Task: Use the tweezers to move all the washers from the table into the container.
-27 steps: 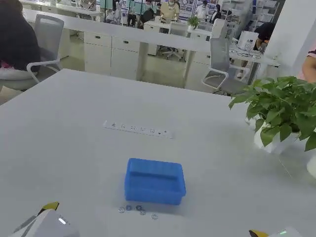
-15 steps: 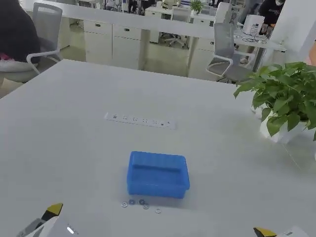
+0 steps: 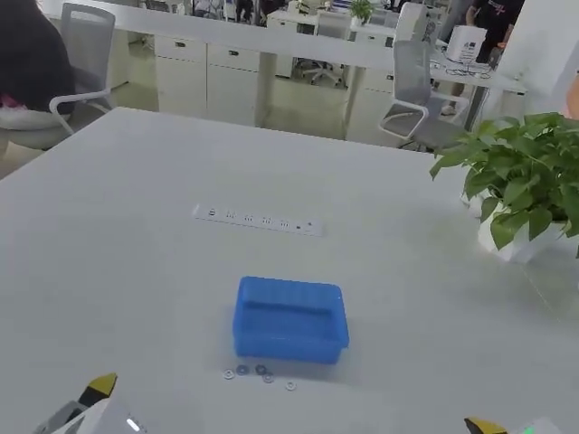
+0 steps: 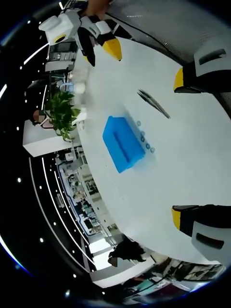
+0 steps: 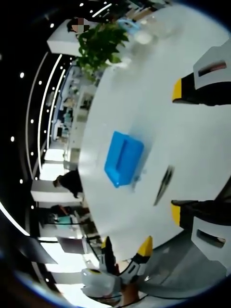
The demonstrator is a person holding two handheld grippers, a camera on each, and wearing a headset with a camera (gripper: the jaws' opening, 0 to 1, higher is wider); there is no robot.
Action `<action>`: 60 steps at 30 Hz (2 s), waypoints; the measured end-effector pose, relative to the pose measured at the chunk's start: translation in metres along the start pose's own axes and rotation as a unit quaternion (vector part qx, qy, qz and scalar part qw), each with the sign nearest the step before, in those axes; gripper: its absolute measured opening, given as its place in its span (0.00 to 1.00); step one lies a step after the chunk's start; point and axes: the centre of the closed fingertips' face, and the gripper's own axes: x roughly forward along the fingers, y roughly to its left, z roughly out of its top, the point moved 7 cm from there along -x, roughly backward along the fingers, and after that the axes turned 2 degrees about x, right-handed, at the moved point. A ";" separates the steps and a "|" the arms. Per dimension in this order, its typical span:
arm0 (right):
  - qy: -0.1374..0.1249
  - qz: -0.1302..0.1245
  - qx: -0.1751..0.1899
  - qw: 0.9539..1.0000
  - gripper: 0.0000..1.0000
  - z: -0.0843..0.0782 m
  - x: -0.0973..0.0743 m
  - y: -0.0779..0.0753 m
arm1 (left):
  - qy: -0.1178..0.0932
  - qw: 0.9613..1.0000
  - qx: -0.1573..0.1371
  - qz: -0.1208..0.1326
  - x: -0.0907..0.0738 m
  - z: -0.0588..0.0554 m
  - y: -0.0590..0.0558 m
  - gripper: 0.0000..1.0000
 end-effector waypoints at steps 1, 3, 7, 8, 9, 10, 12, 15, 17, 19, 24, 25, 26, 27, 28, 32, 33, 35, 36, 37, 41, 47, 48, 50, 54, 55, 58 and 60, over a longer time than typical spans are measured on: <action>0.000 0.000 0.000 1.000 0.80 0.000 0.000 0.000 | 0.000 1.000 0.000 0.000 0.000 0.000 0.000 0.99; 0.000 -0.001 0.001 1.000 0.80 -0.001 0.001 -0.001 | 0.001 1.000 0.001 0.000 0.000 0.000 0.000 0.99; 0.000 -0.002 0.001 1.000 0.80 -0.002 0.001 -0.002 | 0.003 1.000 0.004 -0.002 0.000 -0.001 -0.001 0.99; 0.000 -0.002 0.002 1.000 0.80 -0.002 0.001 -0.001 | 0.004 1.000 0.005 -0.003 0.000 -0.001 -0.002 0.99; 0.001 -0.001 0.002 1.000 0.80 -0.002 0.002 -0.002 | 0.006 1.000 0.006 -0.005 0.001 -0.001 -0.002 0.99; 0.001 -0.001 0.002 1.000 0.80 -0.003 0.002 -0.002 | 0.005 1.000 0.007 -0.005 0.001 -0.001 -0.002 0.99; 0.001 -0.001 0.001 1.000 0.80 -0.003 0.002 -0.002 | 0.006 1.000 0.009 -0.004 0.001 -0.001 -0.002 0.99; -0.001 0.000 0.003 1.000 0.80 -0.002 0.003 -0.002 | 0.007 1.000 0.007 -0.005 0.001 -0.001 -0.002 0.99; 0.000 -0.002 0.002 1.000 0.80 -0.002 0.003 -0.002 | 0.006 1.000 0.007 -0.005 0.001 -0.001 -0.002 0.99; 0.001 -0.002 0.001 1.000 0.80 -0.003 0.003 -0.003 | 0.006 1.000 0.007 -0.005 0.001 -0.001 -0.002 0.99; 0.001 -0.003 0.000 1.000 0.79 -0.003 0.003 -0.003 | 0.008 1.000 0.007 -0.005 0.001 -0.001 -0.002 0.99; 0.000 -0.003 0.000 1.000 0.79 -0.003 0.003 -0.003 | 0.009 1.000 0.005 -0.006 0.001 -0.001 -0.001 0.99; 0.000 -0.003 0.000 1.000 0.79 -0.003 0.003 -0.003 | 0.009 1.000 0.001 -0.007 0.002 -0.001 -0.001 0.99; 0.001 -0.004 0.000 1.000 0.79 -0.003 0.003 -0.003 | 0.009 1.000 -0.001 -0.007 0.001 -0.001 -0.001 0.99; 0.002 -0.004 -0.001 1.000 0.79 -0.003 0.003 -0.003 | 0.007 1.000 -0.004 -0.007 0.001 -0.001 0.000 0.99; 0.003 -0.004 -0.003 1.000 0.78 -0.004 0.003 -0.003 | 0.013 1.000 -0.009 -0.012 0.001 -0.002 -0.001 0.97; 0.002 -0.005 -0.003 1.000 0.78 -0.004 0.003 -0.004 | 0.014 1.000 -0.008 -0.013 0.001 -0.002 -0.001 0.97; 0.000 -0.006 -0.002 1.000 0.78 -0.003 0.003 -0.004 | 0.012 1.000 -0.010 -0.013 0.001 0.000 -0.001 0.96; 0.000 -0.006 -0.002 1.000 0.78 -0.003 0.003 -0.004 | 0.006 1.000 -0.013 -0.012 0.000 0.001 0.000 0.95; 0.000 -0.007 -0.001 1.000 0.78 -0.004 0.003 -0.004 | 0.003 1.000 -0.017 -0.012 -0.001 0.002 0.001 0.95; -0.003 -0.009 0.001 1.000 0.78 -0.004 0.003 -0.006 | 0.006 0.999 -0.028 -0.016 0.000 0.002 0.002 0.95; -0.006 -0.015 0.000 1.000 0.77 -0.004 0.003 -0.008 | -0.001 0.999 0.004 -0.039 -0.001 0.014 -0.004 0.87; -0.005 -0.015 0.000 1.000 0.77 -0.004 0.003 -0.008 | -0.003 0.999 0.011 -0.050 0.000 0.017 -0.006 0.83; -0.004 -0.015 -0.001 1.000 0.77 -0.004 0.003 -0.008 | -0.002 0.997 0.013 -0.075 0.005 0.022 -0.010 0.76; 0.001 -0.014 -0.001 1.000 0.76 -0.005 0.004 -0.007 | 0.014 0.993 0.032 -0.115 0.016 0.022 -0.016 0.63; 0.002 -0.013 -0.002 1.000 0.76 -0.005 0.004 -0.007 | 0.024 0.991 0.042 -0.122 0.019 0.021 -0.017 0.58; 0.005 -0.013 -0.002 1.000 0.76 -0.006 0.004 -0.007 | 0.044 0.985 0.049 -0.160 0.027 0.018 -0.022 0.50; 0.008 -0.013 -0.003 1.000 0.76 -0.006 0.004 -0.007 | 0.059 0.981 0.049 -0.176 0.032 0.016 -0.023 0.42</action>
